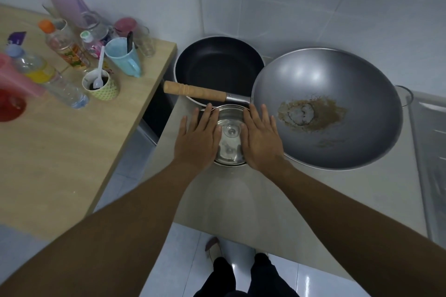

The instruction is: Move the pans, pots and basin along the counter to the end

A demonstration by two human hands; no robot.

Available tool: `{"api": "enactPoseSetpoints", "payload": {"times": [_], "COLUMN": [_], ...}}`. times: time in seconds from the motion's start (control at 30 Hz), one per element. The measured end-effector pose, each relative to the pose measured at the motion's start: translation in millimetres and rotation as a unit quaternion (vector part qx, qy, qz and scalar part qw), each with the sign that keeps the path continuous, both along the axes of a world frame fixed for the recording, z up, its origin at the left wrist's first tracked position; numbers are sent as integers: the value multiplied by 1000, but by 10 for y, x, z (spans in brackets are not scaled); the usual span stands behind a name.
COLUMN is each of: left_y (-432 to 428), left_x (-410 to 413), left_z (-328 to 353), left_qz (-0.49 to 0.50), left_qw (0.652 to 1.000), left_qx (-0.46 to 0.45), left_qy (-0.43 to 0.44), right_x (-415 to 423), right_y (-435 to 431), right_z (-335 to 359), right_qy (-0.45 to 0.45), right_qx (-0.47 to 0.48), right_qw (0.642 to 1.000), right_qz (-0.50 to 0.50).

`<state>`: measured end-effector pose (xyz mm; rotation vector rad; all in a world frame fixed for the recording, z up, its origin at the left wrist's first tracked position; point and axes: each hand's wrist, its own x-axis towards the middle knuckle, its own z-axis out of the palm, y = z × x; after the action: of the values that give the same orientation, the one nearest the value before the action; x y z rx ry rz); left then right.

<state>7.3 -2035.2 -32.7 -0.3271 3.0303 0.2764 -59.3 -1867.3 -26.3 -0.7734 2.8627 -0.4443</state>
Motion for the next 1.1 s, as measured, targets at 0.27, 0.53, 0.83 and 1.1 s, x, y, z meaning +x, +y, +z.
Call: {"api": "enactPoseSetpoints", "payload": {"times": [0.27,0.53,0.83,1.1], "left_y": [-84,-90,688,1921], "left_x": [-87,-170,-418,-620], "left_z": [124,608,955,1125], "left_qz": [-19,-62,-142,-231], "left_qw": [997,993,974,960], "left_qx": [16,104,173,144], "left_qy": [-71,-13,-38,-59], "right_x": [17,76,264,559], "right_y": [-7,253,1089,2357], "right_z": [56,383,815,956], "right_qy": [-32,-21,3,-12], "right_qx": [-12,-88,-201,-181], "right_qw": [999,995,968,945], "right_qz": [-6,-35,-149,-273]}}
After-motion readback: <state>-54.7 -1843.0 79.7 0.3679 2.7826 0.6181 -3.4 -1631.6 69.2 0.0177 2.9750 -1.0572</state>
